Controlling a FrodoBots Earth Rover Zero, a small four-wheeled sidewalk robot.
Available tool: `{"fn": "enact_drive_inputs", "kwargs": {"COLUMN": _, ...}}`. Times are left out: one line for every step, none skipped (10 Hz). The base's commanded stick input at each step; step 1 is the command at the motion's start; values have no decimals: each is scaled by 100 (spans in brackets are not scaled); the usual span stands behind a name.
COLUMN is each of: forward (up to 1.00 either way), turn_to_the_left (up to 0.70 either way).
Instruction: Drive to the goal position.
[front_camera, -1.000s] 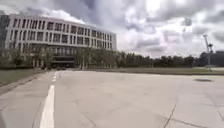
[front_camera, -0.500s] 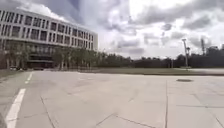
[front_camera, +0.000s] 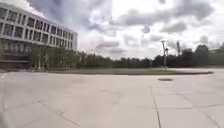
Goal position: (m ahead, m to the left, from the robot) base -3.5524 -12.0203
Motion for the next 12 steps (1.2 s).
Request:
{"fn": "enact_drive_inputs", "kwargs": {"forward": 70, "turn_to_the_left": -35}}
{"fn": "enact_drive_inputs", "kwargs": {"forward": 70, "turn_to_the_left": -35}}
{"fn": "enact_drive_inputs", "kwargs": {"forward": 70, "turn_to_the_left": -35}}
{"fn": "enact_drive_inputs", "kwargs": {"forward": 70, "turn_to_the_left": -35}}
{"fn": "enact_drive_inputs", "kwargs": {"forward": 70, "turn_to_the_left": -35}}
{"fn": "enact_drive_inputs", "kwargs": {"forward": 70, "turn_to_the_left": -35}}
{"fn": "enact_drive_inputs", "kwargs": {"forward": 70, "turn_to_the_left": -35}}
{"fn": "enact_drive_inputs", "kwargs": {"forward": 70, "turn_to_the_left": -35}}
{"fn": "enact_drive_inputs", "kwargs": {"forward": 70, "turn_to_the_left": -35}}
{"fn": "enact_drive_inputs", "kwargs": {"forward": 70, "turn_to_the_left": -35}}
{"fn": "enact_drive_inputs", "kwargs": {"forward": 70, "turn_to_the_left": -35}}
{"fn": "enact_drive_inputs", "kwargs": {"forward": 70, "turn_to_the_left": -35}}
